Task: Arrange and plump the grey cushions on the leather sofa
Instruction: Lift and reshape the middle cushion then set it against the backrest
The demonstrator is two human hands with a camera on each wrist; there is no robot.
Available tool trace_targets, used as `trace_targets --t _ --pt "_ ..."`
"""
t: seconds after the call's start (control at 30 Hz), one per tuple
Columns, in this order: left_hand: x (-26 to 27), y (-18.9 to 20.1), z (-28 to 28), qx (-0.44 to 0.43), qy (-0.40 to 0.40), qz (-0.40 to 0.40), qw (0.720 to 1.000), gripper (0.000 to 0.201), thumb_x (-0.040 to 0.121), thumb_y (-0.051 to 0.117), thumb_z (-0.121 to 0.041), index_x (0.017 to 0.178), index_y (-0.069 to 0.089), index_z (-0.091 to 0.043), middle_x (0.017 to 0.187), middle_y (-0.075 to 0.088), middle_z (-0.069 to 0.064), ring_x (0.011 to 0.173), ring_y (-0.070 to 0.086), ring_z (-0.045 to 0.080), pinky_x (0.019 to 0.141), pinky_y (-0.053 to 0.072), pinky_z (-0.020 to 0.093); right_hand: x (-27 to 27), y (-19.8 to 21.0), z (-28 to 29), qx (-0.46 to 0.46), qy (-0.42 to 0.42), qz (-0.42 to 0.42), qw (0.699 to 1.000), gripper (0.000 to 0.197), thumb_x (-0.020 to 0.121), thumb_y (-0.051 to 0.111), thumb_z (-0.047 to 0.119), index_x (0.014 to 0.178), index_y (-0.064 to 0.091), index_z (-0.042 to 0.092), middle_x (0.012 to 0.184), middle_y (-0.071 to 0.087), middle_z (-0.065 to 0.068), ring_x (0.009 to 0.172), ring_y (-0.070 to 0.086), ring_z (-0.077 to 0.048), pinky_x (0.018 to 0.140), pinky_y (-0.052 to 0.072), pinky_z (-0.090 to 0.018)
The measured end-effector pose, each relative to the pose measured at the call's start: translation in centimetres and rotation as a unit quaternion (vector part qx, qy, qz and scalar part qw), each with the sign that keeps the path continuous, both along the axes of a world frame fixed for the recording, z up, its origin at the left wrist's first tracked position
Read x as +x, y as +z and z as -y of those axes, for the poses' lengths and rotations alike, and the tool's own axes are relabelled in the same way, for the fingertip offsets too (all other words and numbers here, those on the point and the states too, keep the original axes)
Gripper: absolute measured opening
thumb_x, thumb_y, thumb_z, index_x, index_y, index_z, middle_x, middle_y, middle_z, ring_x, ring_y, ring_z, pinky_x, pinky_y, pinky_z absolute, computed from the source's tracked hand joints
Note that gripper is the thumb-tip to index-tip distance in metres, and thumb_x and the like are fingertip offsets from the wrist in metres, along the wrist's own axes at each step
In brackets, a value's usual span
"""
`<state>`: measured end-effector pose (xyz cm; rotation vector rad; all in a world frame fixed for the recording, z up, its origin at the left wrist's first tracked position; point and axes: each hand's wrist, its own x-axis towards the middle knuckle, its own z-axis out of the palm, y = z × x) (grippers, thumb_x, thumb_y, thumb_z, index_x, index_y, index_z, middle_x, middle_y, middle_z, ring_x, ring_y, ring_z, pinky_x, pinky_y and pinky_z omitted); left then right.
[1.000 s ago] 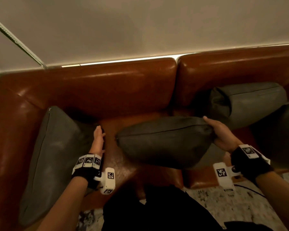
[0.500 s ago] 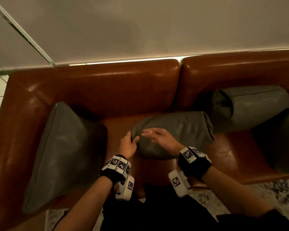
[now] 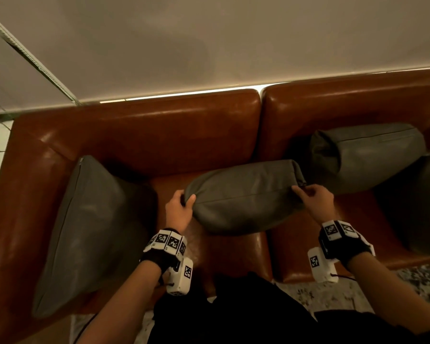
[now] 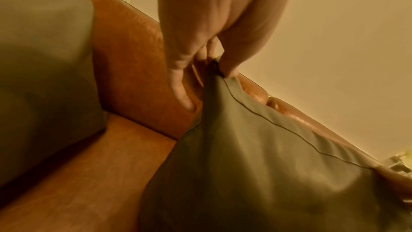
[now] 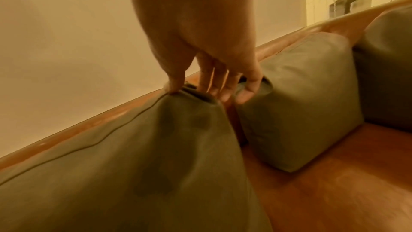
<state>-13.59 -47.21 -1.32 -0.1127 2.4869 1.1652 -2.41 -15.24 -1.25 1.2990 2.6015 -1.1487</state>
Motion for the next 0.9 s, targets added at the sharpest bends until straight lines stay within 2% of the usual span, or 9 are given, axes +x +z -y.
trace_targets --t 0.07,0.17,0.3,0.37,0.47,0.5,0.6,0.73,0.9 --pt "0.3 0.2 -0.3 0.002 -0.004 -0.016 1.000 0.030 0.090 0.057 -0.021 0.111 0.059 -0.001 0.108 0.066 0.019 0.103 0.061 0.032 0.088 0.045 0.033 0.0 -0.7 0.0 -0.011 -0.018 0.005 1.000 0.036 0.086 0.065 0.035 0.093 0.064 0.000 0.095 0.064 -0.017 0.094 0.060 -0.034 0.080 0.046 -0.039" --pt "0.4 0.8 0.0 -0.007 0.019 -0.036 0.999 0.028 0.091 0.056 -0.019 0.111 0.060 0.000 0.109 0.066 0.019 0.104 0.059 0.032 0.082 0.039 0.026 0.8 -0.3 -0.4 -0.177 -0.050 -0.080 0.980 0.025 0.078 0.070 0.041 0.080 0.062 0.018 0.085 0.061 -0.006 0.088 0.061 -0.029 0.077 0.047 -0.042" --pt "-0.7 2.1 2.6 -0.002 0.075 -0.076 0.994 0.028 0.092 0.055 -0.016 0.114 0.060 0.000 0.112 0.064 0.020 0.109 0.058 0.032 0.085 0.038 0.025 3.4 2.0 -0.6 -0.407 -0.028 -0.190 0.893 0.022 0.085 0.061 0.028 0.065 0.054 0.022 0.062 0.051 0.009 0.054 0.048 -0.002 0.057 0.042 -0.019" --pt "-1.0 2.3 4.1 -0.012 0.101 -0.082 0.991 0.029 0.092 0.054 -0.015 0.115 0.059 0.000 0.114 0.064 0.022 0.109 0.057 0.034 0.089 0.040 0.029 4.4 2.1 -1.0 -0.457 -0.022 -0.187 0.869 0.032 0.072 0.075 0.042 0.067 0.051 0.022 0.062 0.047 0.010 0.054 0.044 -0.002 0.057 0.040 -0.017" --pt "-0.5 1.4 4.9 -0.049 0.108 -0.054 0.991 0.030 0.092 0.053 -0.012 0.117 0.057 0.003 0.115 0.062 0.026 0.111 0.056 0.037 0.094 0.041 0.036 4.9 0.7 -0.1 -0.403 -0.011 -0.090 0.911 0.067 0.037 0.083 0.065 0.074 0.053 0.017 0.071 0.055 0.006 0.065 0.052 -0.005 0.058 0.043 -0.019" --pt "0.0 1.0 4.8 -0.059 0.109 -0.039 0.992 0.030 0.092 0.052 -0.011 0.118 0.056 0.004 0.116 0.061 0.027 0.112 0.055 0.038 0.095 0.040 0.037 4.7 -0.1 0.3 -0.402 -0.029 -0.070 0.912 0.071 0.039 0.082 0.065 0.082 0.058 0.015 0.083 0.062 0.002 0.076 0.058 -0.010 0.062 0.046 -0.023" --pt "0.7 0.6 4.4 -0.050 0.099 -0.052 0.992 0.030 0.094 0.050 -0.016 0.115 0.056 0.005 0.114 0.061 0.028 0.111 0.055 0.040 0.095 0.040 0.040 2.9 -0.9 1.8 -0.402 -0.112 -0.069 0.906 0.051 0.081 0.066 0.046 0.115 0.060 0.008 0.114 0.065 -0.009 0.106 0.061 -0.026 0.074 0.049 -0.035" --pt "0.4 1.3 4.9 -0.059 0.087 -0.075 0.992 0.035 0.094 0.050 -0.024 0.111 0.061 0.005 0.109 0.065 0.026 0.108 0.058 0.039 0.093 0.041 0.038 0.2 0.1 1.8 -0.097 -0.013 -0.022 0.995 0.032 0.092 0.057 0.028 0.100 0.064 -0.002 0.099 0.067 -0.021 0.099 0.062 -0.036 0.074 0.041 -0.030" --pt "-0.1 1.7 2.1 -0.050 0.106 -0.079 0.990 0.037 0.096 0.046 -0.025 0.090 0.065 0.007 0.091 0.066 0.030 0.091 0.060 0.041 0.079 0.043 0.038 -3.1 1.1 7.1 0.029 0.093 -0.051 0.994 0.024 0.095 0.049 0.018 0.083 0.056 -0.002 0.084 0.061 -0.019 0.077 0.055 -0.027 0.069 0.036 -0.031"
